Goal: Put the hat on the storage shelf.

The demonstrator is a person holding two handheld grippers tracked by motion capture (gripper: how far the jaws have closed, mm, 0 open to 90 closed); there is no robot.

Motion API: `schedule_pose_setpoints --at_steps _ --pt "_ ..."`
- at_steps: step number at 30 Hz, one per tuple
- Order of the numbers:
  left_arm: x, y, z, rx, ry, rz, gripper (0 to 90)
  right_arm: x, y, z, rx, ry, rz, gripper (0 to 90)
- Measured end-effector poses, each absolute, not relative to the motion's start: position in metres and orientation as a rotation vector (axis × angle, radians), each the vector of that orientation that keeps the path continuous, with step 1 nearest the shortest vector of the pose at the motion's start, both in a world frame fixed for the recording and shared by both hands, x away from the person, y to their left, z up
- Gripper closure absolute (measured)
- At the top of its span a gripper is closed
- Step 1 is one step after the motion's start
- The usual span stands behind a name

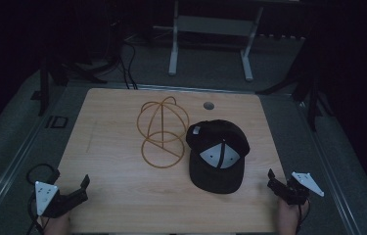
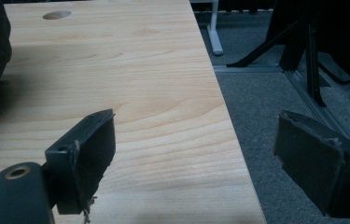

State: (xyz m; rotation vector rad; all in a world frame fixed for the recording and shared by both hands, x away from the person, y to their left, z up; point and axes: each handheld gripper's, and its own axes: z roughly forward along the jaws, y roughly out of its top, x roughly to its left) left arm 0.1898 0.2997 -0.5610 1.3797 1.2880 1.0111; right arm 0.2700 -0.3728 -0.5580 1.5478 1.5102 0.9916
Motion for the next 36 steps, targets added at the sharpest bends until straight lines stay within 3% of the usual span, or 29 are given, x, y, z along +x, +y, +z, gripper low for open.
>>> schedule_pose_setpoints --at_steps 15,30,36 --pt "0.189 0.297 -0.559 1.381 1.273 1.001 1.9 0.268 -0.376 -0.551 1.547 1.553 1.059 13.4" --pt "0.185 0.279 -0.554 1.410 1.203 0.969 1.8 0.277 -0.350 -0.468 1.372 1.743 1.226 12.6" --pt "0.183 0.275 -0.548 1.437 1.265 0.908 1.8 0.285 -0.336 -0.447 1.323 1.771 1.271 12.0"
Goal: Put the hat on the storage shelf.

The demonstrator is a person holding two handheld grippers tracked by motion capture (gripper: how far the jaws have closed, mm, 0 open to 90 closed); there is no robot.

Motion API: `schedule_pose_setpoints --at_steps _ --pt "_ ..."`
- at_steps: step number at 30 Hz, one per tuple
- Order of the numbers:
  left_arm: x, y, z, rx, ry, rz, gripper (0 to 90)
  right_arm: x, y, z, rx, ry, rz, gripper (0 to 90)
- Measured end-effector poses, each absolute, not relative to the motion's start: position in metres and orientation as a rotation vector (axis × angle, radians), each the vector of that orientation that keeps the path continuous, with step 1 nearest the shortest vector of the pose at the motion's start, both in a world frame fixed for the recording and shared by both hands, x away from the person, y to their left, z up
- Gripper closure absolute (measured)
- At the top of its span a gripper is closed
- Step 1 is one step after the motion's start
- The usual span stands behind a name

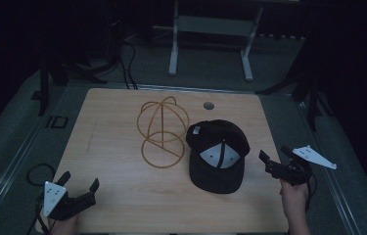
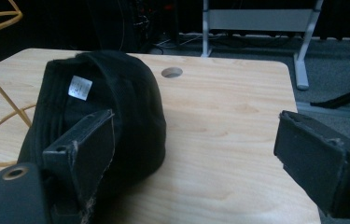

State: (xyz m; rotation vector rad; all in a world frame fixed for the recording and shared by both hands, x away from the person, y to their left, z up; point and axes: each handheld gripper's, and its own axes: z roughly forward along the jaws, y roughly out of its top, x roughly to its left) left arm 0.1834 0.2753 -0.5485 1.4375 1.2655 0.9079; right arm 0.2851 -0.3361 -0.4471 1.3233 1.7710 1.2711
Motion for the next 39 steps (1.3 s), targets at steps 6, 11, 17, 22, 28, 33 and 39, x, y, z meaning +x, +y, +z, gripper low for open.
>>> schedule_pose_setpoints --at_steps 6,11,17,22,28,33,39 --pt "0.183 0.269 -0.546 1.458 1.223 0.821 1.9 0.296 -0.315 -0.441 1.265 1.828 1.282 10.5" --pt "0.184 0.265 -0.546 1.481 1.210 0.809 1.9 0.305 -0.298 -0.441 1.221 1.896 1.257 11.9" --pt "0.182 0.263 -0.545 1.490 1.177 0.803 1.9 0.324 -0.273 -0.444 1.167 1.939 1.151 25.7" --pt "0.182 0.261 -0.545 1.488 1.179 0.793 4.1 0.341 -0.263 -0.452 1.207 1.945 1.076 36.7" --pt "0.182 0.258 -0.544 1.505 1.156 0.780 5.3 0.356 -0.249 -0.465 1.276 1.973 0.948 49.0" --pt "0.181 0.257 -0.544 1.511 1.143 0.774 6.0 0.359 -0.242 -0.469 1.288 1.955 0.829 65.7" --pt "0.182 0.258 -0.544 1.508 1.146 0.771 6.5 0.360 -0.240 -0.472 1.282 1.933 0.803 87.4"
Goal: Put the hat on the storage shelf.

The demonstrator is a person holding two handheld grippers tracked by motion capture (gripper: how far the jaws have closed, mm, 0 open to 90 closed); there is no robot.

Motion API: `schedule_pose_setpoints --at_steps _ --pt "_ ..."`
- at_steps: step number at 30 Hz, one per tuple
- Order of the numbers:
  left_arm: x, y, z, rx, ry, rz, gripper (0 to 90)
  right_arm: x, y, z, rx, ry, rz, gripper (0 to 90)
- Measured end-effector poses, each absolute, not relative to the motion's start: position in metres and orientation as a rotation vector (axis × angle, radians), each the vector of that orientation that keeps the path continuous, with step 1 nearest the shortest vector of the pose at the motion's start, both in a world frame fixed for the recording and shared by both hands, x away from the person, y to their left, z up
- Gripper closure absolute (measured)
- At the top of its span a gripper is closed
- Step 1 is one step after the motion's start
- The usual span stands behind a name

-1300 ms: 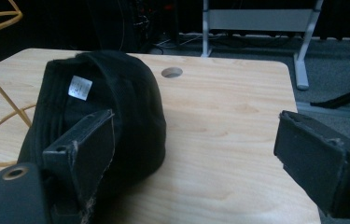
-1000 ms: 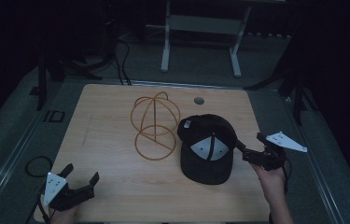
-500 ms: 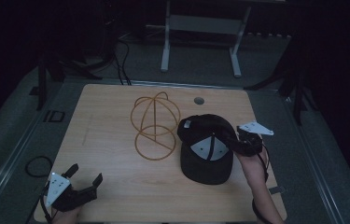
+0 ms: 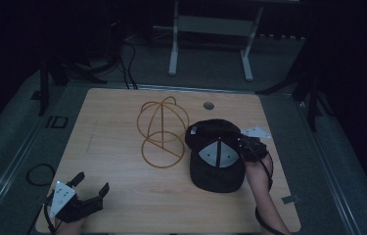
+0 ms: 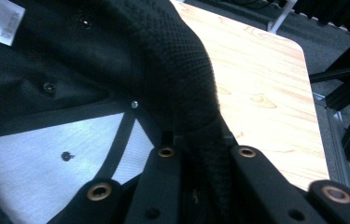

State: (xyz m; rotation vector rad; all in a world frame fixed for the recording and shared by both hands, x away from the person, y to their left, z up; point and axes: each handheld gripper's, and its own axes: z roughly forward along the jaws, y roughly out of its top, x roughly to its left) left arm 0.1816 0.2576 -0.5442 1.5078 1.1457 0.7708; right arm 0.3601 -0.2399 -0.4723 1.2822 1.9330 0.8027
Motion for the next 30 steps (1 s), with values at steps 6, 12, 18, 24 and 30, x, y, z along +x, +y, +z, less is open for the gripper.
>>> schedule_pose_setpoints --at_steps 6,12,18,24,30 --pt "0.182 0.257 -0.545 1.514 1.146 0.770 6.5 0.356 -0.242 -0.465 1.283 1.909 0.872 88.0" --pt "0.180 0.258 -0.545 1.522 1.145 0.763 6.5 0.347 -0.248 -0.447 1.272 1.854 0.956 88.0" --pt "0.181 0.256 -0.546 1.526 1.144 0.753 6.5 0.334 -0.256 -0.428 1.211 1.810 0.964 88.1" --pt "0.181 0.246 -0.545 1.554 1.111 0.742 6.6 0.317 -0.266 -0.412 1.186 1.782 1.015 88.2" --pt "0.181 0.235 -0.544 1.557 1.087 0.692 7.6 0.301 -0.272 -0.404 1.149 1.785 1.063 88.2"
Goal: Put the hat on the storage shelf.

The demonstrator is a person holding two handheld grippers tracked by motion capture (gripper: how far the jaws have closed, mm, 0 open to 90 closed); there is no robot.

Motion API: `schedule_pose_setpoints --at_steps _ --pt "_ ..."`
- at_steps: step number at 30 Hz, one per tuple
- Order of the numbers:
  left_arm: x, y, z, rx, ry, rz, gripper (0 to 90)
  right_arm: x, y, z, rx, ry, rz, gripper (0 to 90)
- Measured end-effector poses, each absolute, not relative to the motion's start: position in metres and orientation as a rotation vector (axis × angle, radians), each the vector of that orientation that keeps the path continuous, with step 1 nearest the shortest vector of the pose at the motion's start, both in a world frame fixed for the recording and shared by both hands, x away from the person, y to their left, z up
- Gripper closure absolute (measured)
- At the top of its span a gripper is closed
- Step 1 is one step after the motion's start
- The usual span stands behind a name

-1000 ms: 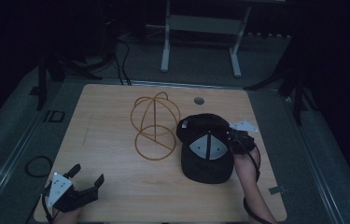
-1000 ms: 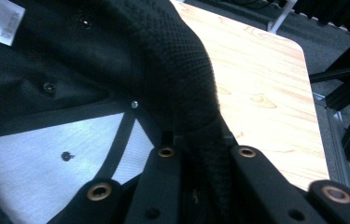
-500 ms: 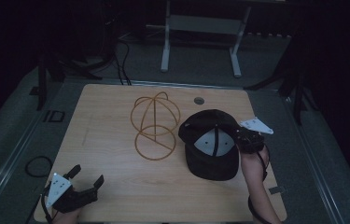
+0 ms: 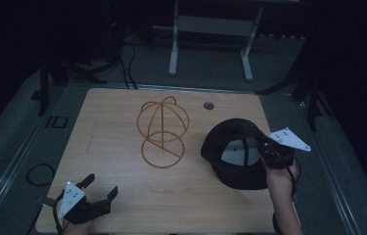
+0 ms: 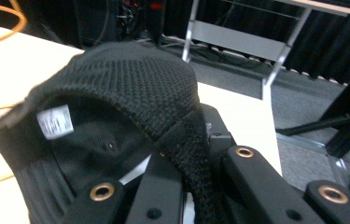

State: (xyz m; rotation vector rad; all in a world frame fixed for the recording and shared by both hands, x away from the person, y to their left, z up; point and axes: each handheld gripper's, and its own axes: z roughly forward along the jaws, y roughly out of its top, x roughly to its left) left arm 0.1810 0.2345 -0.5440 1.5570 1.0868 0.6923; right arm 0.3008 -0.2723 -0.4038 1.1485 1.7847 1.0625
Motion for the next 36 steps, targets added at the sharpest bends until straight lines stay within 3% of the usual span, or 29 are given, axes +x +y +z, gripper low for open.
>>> schedule_pose_setpoints --at_steps 11,36 --pt "0.185 0.187 -0.531 1.647 0.965 0.585 7.6 0.280 -0.274 -0.396 1.121 1.802 1.180 88.2" --pt "0.218 0.093 -0.507 1.734 0.790 0.434 10.7 0.248 -0.230 -0.376 0.948 1.872 1.366 88.1"
